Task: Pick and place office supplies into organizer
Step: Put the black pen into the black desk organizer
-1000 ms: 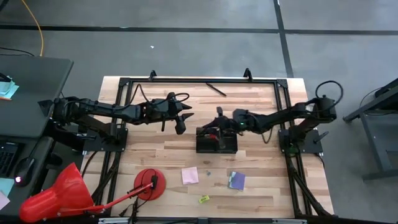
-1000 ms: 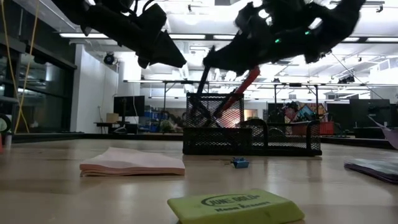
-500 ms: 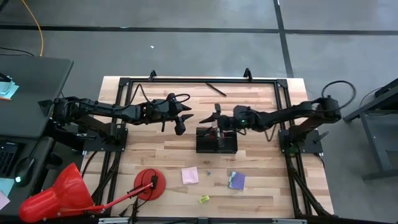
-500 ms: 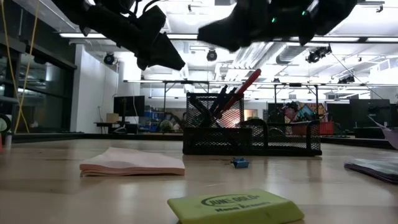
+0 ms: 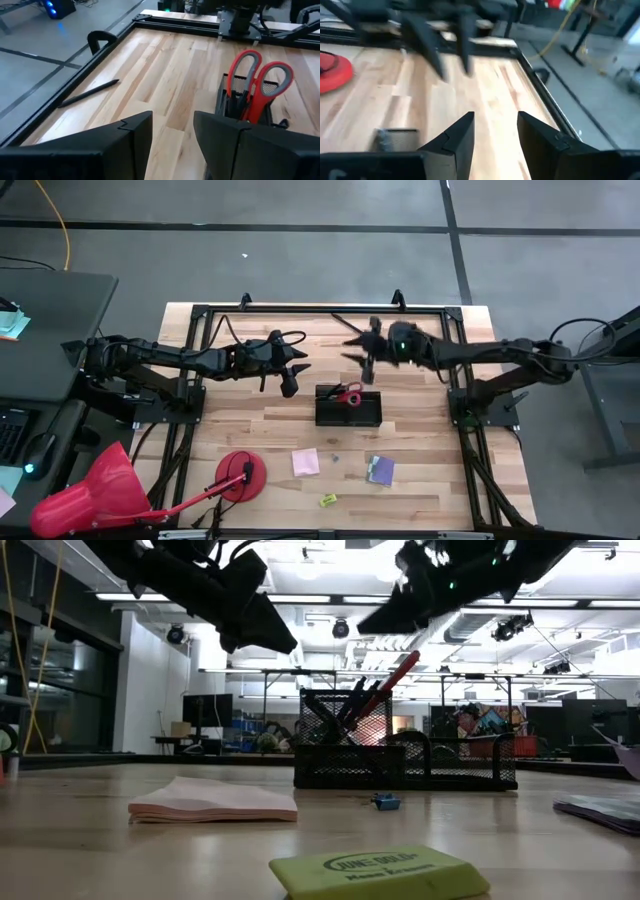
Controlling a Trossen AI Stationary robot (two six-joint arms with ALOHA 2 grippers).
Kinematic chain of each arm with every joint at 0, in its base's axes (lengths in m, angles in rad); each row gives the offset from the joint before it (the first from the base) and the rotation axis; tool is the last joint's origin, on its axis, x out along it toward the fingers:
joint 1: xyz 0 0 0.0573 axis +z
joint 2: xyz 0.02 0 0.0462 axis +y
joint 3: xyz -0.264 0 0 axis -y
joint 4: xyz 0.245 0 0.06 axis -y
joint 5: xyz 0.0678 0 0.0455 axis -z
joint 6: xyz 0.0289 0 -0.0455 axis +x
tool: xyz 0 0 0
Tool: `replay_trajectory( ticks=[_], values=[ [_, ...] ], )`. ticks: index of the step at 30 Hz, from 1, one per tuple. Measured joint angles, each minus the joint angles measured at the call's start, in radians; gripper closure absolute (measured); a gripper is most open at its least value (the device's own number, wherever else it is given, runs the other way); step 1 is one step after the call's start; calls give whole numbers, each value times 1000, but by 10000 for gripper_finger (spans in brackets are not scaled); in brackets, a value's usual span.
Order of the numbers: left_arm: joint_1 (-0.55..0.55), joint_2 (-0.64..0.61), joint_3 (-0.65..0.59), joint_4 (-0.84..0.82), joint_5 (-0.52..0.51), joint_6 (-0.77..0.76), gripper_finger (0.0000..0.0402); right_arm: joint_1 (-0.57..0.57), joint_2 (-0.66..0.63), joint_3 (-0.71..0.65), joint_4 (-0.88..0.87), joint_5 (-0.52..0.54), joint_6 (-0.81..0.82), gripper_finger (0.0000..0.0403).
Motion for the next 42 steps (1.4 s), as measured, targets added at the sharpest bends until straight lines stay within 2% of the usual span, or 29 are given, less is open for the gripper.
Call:
replay_trajectory(
  ticks=[3,7,15,21,25,29,35,39,42],
  values=[
    [0,0,0,-1,15,0,266,-104,13,9,-14,-39,7,263],
    [0,0,0,-17,27,0,266,-239,56,95,-173,-107,22,259],
    [0,0,0,-26,28,1,266,-408,241,399,-554,-179,-134,245],
    [0,0,0,-32,28,-23,266,-481,452,678,-861,-273,-204,254],
    [0,0,0,-48,28,-26,266,-503,603,843,-1047,-274,-239,258],
    [0,0,0,-56,32,-30,266,-510,712,971,-1148,-259,-265,250],
    [0,0,0,-64,32,-34,266,-519,792,1070,-1231,-260,-298,241],
    [0,0,0,-64,37,-58,266,-534,796,1074,-1304,-284,-291,245],
    [0,0,0,-75,78,-62,266,-553,796,1047,-1321,-315,-284,247]
  ],
)
